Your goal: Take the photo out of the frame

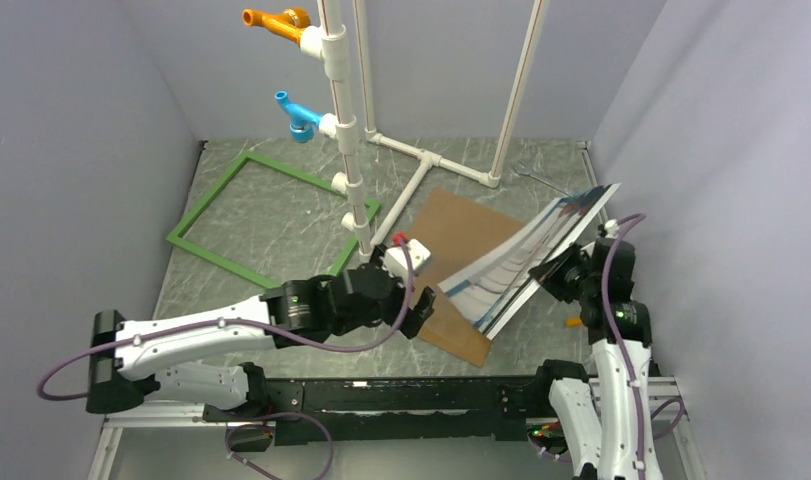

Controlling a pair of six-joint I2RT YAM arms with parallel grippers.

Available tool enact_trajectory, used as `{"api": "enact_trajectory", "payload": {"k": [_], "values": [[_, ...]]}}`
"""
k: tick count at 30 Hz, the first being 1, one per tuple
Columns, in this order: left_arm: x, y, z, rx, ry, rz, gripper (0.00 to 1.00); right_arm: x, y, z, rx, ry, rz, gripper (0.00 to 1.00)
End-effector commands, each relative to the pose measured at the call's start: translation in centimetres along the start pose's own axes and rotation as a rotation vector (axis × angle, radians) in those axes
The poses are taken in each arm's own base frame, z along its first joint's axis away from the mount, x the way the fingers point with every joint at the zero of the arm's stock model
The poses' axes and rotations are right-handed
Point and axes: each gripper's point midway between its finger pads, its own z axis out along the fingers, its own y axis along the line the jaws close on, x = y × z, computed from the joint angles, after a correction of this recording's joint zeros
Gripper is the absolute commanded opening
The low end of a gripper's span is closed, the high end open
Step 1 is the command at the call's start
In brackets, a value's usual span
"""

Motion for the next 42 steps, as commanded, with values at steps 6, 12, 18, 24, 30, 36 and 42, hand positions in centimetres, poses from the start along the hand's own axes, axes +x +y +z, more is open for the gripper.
{"api": "enact_trajectory", "payload": {"k": [6,12,18,24,30,36,42], "values": [[-4.6,4.1,-5.2,-0.079,-0.185,-0.068,0.92,-9.8,7.5,-12.0,-0.008,-0.348,-0.178,0.00],[-4.4,5.9,-7.2,-0.126,-0.231,-0.107,0.93,-12.1,15.7,-12.9,-0.325,-0.307,-0.284,0.00],[-3.4,7.1,-8.3,-0.157,-0.236,-0.141,0.94,-9.1,19.2,-5.8,-0.552,-0.018,-0.152,0.00],[-2.5,7.8,-9.0,-0.183,-0.223,-0.172,0.94,-5.3,26.4,-4.7,-0.737,0.086,-0.192,0.00],[-2.4,8.0,-9.4,-0.193,-0.219,-0.188,0.94,-6.5,25.0,-3.6,-0.635,-0.007,-0.168,0.00],[-2.3,7.7,-8.9,-0.186,-0.205,-0.182,0.94,-2.7,13.7,3.3,-0.396,0.090,-0.024,0.00],[-2.3,6.6,-7.4,-0.151,-0.179,-0.163,0.94,2.8,3.3,8.8,-0.299,0.208,0.149,0.00]]}}
